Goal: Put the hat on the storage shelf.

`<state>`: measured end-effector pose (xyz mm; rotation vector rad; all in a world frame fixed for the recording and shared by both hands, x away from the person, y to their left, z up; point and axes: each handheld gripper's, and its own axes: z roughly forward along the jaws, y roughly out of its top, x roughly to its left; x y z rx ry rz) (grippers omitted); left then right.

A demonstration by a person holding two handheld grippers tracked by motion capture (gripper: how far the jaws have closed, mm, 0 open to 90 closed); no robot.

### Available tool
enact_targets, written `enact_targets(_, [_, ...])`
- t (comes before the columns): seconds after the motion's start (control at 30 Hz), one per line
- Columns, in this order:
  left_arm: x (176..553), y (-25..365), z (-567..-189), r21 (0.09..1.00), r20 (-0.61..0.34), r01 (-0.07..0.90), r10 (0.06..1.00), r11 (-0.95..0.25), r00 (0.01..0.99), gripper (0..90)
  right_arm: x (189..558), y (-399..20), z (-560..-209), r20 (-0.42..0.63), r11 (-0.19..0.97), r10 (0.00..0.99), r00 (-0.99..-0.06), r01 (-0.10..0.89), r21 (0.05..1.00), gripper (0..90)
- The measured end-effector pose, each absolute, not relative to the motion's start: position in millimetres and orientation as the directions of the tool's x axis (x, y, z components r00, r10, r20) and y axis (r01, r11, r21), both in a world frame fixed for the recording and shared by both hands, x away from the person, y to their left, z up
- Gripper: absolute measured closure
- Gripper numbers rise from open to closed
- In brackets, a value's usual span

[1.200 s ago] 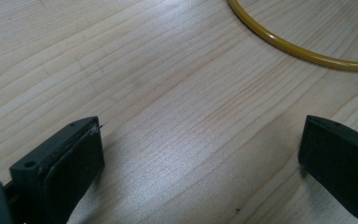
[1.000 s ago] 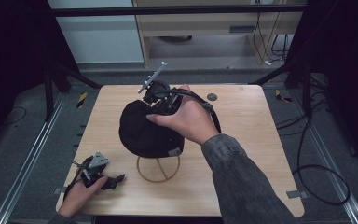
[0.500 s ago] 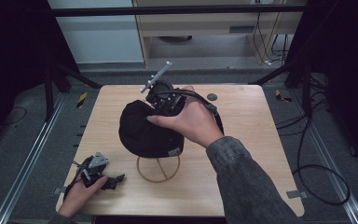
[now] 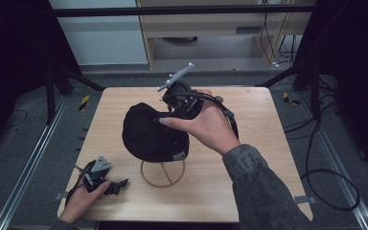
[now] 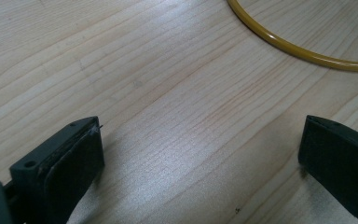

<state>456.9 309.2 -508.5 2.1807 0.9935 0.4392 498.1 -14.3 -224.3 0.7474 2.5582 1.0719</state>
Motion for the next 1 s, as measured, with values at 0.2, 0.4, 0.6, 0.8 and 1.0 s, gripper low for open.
enact_targets(0.2, [457,309,-508,0.710,0.020,0.526,0.760,-0.468,0.650,0.0,499,-29,-224,-0.034,0.545,0.608,-0.793,0.386,0.745,15.9])
enact_targets(0.4, [457,309,-509,0.710,0.020,0.525,0.759,-0.469,0.651,0.0,497,-46,-224,-0.041,0.513,0.638,-0.769,0.384,0.768,10.7])
enact_targets(0.6, [457,309,-509,0.710,0.018,0.526,0.760,-0.467,0.650,0.0,498,-65,-226,-0.038,0.478,0.668,-0.743,0.389,0.788,8.6])
enact_targets(0.8, [457,309,-509,0.711,0.018,0.526,0.759,-0.467,0.651,0.0,498,-78,-227,-0.045,0.468,0.685,-0.727,0.393,0.792,7.6])
enact_targets(1.0, [457,309,-509,0.711,0.018,0.526,0.759,-0.467,0.650,0.0,497,-93,-230,-0.053,0.449,0.710,-0.702,0.394,0.802,5.3])
